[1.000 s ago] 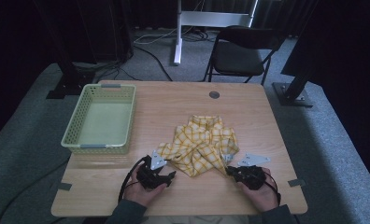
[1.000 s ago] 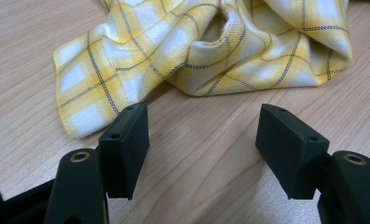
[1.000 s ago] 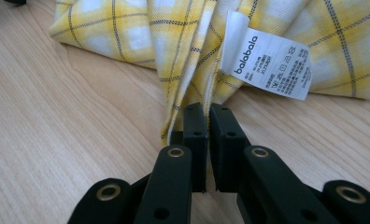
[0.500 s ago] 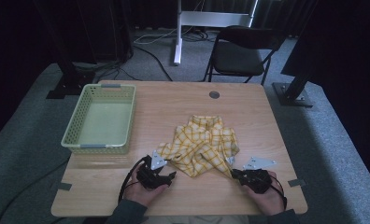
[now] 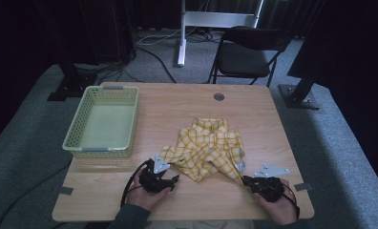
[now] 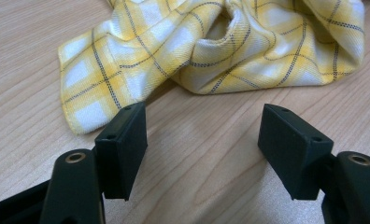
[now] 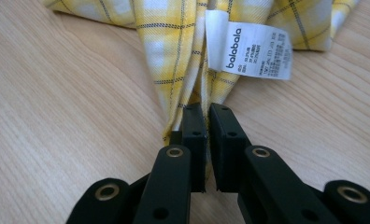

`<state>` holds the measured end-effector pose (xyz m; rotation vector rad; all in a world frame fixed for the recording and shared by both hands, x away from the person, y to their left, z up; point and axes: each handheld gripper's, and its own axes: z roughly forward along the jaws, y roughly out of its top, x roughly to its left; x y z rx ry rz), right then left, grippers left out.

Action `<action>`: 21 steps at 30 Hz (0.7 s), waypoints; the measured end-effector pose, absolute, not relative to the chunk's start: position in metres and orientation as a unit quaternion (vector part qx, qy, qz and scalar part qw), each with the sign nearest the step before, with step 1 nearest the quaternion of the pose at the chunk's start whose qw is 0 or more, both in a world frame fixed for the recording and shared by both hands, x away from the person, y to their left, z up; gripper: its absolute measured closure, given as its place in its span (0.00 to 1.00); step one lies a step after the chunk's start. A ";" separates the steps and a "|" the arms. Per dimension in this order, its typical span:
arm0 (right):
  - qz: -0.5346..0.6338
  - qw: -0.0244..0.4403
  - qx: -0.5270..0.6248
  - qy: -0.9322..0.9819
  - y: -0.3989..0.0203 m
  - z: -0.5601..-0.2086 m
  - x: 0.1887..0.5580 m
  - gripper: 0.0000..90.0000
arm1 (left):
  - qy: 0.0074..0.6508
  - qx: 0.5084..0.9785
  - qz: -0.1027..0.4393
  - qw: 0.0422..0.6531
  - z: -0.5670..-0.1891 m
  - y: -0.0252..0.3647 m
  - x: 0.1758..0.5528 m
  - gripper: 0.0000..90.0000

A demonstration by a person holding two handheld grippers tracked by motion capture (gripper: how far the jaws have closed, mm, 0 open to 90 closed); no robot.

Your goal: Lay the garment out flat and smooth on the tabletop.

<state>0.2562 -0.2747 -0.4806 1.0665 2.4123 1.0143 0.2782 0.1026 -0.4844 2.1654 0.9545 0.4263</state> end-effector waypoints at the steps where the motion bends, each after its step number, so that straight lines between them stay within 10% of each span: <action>1: 0.354 0.157 0.374 0.843 -0.275 -0.480 0.255 0.94 | 0.368 0.841 0.165 0.361 -0.484 0.103 0.277 0.40; 9: 0.344 0.163 0.378 0.844 -0.282 -0.479 0.251 0.94 | 0.360 0.846 0.172 0.355 -0.480 0.102 0.273 0.59; 21: 0.337 0.167 0.388 0.841 -0.294 -0.478 0.243 0.94 | 0.340 0.838 0.168 0.393 -0.454 0.087 0.276 0.60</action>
